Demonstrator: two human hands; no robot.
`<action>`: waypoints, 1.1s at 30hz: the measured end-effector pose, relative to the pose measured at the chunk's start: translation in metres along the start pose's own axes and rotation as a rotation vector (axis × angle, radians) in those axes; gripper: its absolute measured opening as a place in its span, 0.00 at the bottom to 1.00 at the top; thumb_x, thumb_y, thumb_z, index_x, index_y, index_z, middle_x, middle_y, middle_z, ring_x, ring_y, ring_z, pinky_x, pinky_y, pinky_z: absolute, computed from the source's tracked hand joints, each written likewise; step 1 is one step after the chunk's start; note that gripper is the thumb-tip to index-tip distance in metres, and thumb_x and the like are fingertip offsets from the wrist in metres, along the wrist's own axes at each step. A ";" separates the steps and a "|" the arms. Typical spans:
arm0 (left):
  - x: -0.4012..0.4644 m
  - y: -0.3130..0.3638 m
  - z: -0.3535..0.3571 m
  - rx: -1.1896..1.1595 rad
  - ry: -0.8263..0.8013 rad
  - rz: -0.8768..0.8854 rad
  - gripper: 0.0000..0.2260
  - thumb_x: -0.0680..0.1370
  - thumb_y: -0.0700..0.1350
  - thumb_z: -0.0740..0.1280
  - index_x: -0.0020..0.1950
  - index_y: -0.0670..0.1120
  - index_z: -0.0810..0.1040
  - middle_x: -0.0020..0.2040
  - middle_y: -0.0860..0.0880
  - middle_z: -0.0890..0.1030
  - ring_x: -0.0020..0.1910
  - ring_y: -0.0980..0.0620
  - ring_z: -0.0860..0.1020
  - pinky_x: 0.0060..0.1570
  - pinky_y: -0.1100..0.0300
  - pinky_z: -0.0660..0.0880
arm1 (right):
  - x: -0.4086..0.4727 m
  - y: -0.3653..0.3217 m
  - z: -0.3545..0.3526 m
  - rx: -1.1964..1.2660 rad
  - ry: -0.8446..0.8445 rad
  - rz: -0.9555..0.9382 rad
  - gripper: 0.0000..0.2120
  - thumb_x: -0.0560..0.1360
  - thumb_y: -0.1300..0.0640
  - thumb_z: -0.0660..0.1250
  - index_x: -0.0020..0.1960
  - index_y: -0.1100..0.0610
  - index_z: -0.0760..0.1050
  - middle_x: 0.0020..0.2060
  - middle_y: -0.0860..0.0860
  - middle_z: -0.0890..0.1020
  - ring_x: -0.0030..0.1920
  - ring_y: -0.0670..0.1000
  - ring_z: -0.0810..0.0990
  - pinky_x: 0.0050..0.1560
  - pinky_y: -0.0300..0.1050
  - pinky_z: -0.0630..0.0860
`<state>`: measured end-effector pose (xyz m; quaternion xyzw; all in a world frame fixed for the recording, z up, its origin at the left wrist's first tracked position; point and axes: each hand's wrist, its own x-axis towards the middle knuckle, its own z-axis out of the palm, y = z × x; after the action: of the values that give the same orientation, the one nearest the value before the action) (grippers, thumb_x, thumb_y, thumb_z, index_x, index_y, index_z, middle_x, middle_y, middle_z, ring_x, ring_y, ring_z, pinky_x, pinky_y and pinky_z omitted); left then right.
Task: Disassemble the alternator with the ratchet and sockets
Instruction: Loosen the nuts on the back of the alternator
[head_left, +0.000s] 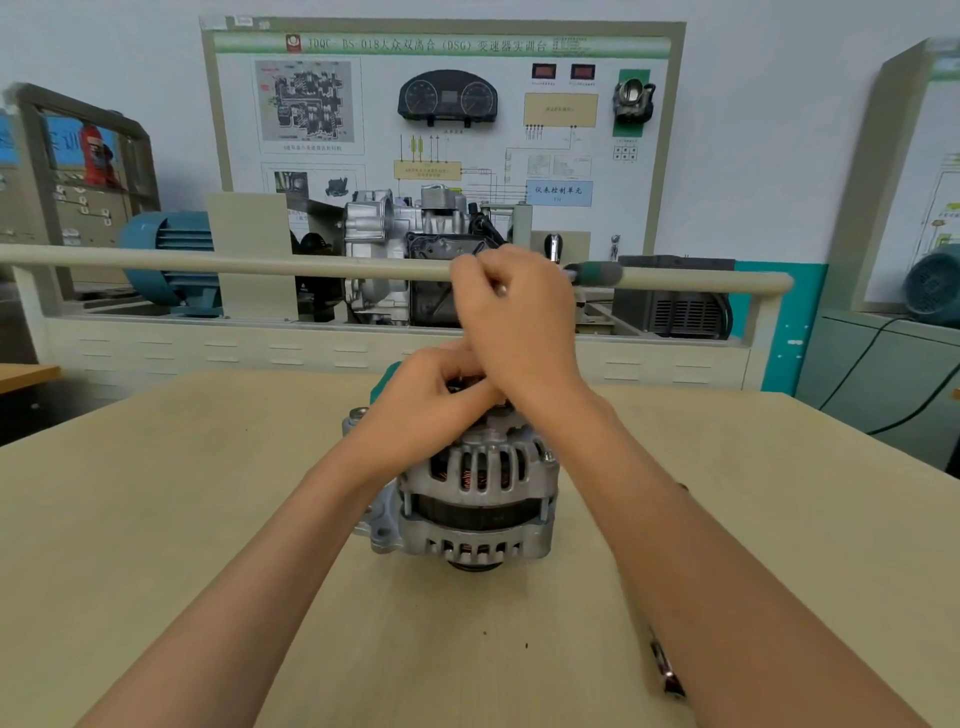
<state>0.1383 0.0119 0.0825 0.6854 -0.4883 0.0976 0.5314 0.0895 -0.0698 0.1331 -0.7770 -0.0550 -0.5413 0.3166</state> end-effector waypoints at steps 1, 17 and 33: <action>0.001 0.000 0.001 0.018 -0.015 0.008 0.14 0.75 0.40 0.65 0.31 0.50 0.80 0.31 0.52 0.79 0.31 0.60 0.74 0.35 0.68 0.68 | 0.001 0.001 -0.003 0.167 -0.025 0.075 0.22 0.73 0.60 0.61 0.22 0.58 0.59 0.21 0.49 0.63 0.29 0.50 0.63 0.35 0.42 0.62; 0.001 -0.004 0.001 0.006 0.063 -0.044 0.05 0.67 0.45 0.62 0.30 0.51 0.73 0.26 0.56 0.73 0.26 0.63 0.68 0.28 0.69 0.65 | -0.007 -0.004 0.007 -0.773 -0.012 -0.066 0.13 0.74 0.51 0.57 0.49 0.58 0.74 0.46 0.53 0.77 0.51 0.55 0.73 0.55 0.48 0.63; 0.001 0.005 -0.001 0.013 -0.032 -0.060 0.15 0.77 0.44 0.65 0.37 0.33 0.76 0.35 0.40 0.75 0.35 0.56 0.72 0.40 0.60 0.67 | 0.006 0.002 -0.002 0.257 -0.099 0.235 0.20 0.76 0.60 0.57 0.26 0.60 0.69 0.24 0.48 0.70 0.27 0.44 0.69 0.35 0.34 0.70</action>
<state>0.1355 0.0120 0.0868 0.7048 -0.4752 0.0736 0.5216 0.0911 -0.0742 0.1379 -0.7569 -0.0479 -0.4503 0.4712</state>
